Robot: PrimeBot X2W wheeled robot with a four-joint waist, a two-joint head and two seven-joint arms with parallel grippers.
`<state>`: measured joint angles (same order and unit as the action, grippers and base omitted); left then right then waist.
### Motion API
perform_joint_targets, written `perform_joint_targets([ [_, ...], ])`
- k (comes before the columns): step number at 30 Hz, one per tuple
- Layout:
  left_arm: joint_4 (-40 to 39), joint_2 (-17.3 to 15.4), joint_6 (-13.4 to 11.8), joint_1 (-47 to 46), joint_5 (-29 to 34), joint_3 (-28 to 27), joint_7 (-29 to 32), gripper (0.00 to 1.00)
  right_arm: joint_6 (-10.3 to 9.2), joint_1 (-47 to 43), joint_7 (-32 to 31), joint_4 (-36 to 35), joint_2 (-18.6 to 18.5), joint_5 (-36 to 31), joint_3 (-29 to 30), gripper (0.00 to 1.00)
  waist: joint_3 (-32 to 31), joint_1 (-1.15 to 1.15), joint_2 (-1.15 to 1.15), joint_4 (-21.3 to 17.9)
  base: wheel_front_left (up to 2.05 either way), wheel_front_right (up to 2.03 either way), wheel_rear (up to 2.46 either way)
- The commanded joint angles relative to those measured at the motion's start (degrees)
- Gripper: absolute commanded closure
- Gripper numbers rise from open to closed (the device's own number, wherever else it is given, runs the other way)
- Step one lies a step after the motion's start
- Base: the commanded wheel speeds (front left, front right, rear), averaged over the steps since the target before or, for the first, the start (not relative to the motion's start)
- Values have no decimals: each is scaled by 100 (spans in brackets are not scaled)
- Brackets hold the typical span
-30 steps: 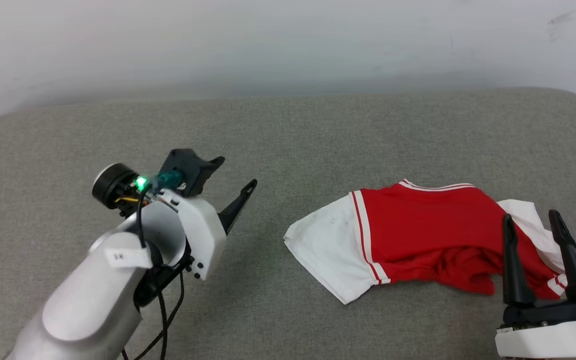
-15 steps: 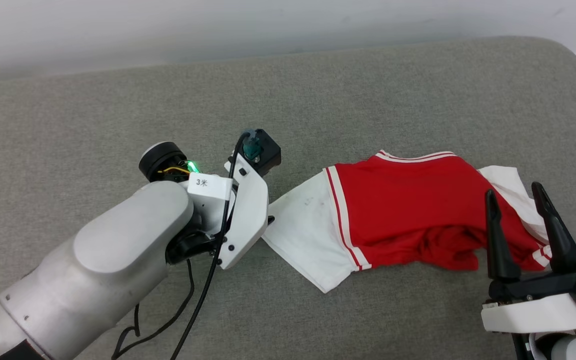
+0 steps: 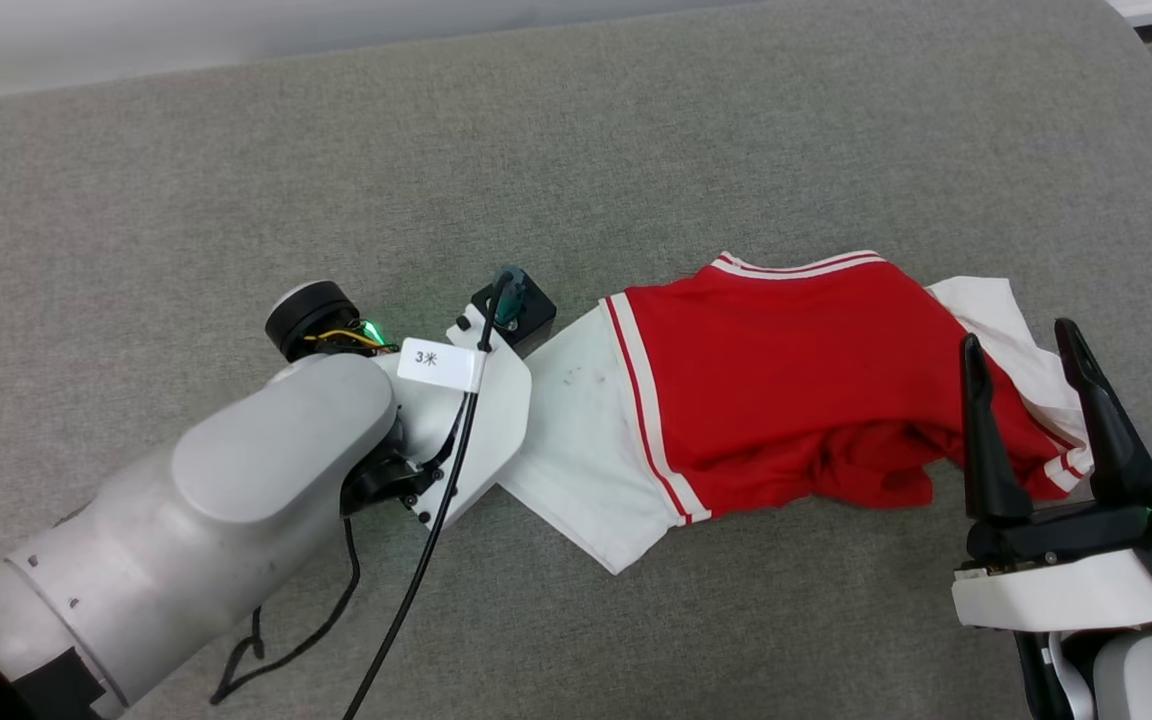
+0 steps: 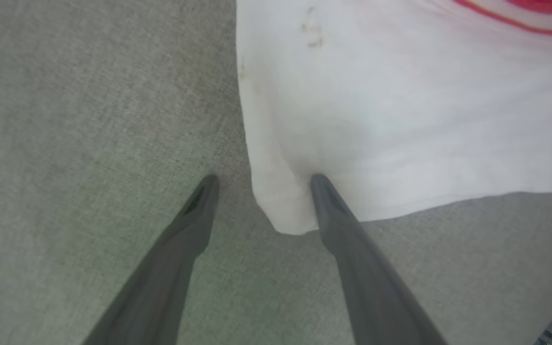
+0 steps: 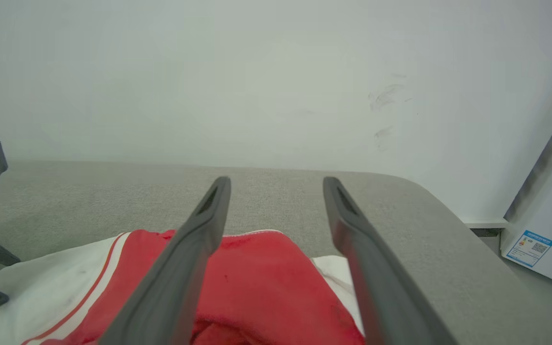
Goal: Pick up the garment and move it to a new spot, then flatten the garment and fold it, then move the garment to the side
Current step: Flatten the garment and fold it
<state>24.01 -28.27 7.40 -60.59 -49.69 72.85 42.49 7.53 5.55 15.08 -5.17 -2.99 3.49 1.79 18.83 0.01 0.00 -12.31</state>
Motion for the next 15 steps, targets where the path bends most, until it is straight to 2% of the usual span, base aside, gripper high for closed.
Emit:
perform_joint_targets([
  [1,2,-2,1,201,4,80,62,0,-8,57,11,16,21,15,10,0,28,-1,0,-18,0,0,0],
  [2,-72,-10,3,294,75,94,171,0,-8,73,11,19,21,17,15,0,37,-1,0,-22,0,0,0],
  [3,-171,-35,8,381,131,110,203,67,-8,86,11,24,21,19,25,0,42,-1,0,-22,0,0,0],
  [4,-213,-59,8,420,91,115,138,100,-8,98,11,40,21,17,34,0,39,-1,0,-17,0,0,0],
  [8,-203,-86,0,315,161,81,-230,100,-8,110,11,107,21,-38,29,0,-61,-1,0,49,0,0,0],
  [15,-105,-161,1,-78,83,51,-1499,100,-8,-104,11,211,21,-148,161,0,-496,-1,0,310,0,0,0],
])
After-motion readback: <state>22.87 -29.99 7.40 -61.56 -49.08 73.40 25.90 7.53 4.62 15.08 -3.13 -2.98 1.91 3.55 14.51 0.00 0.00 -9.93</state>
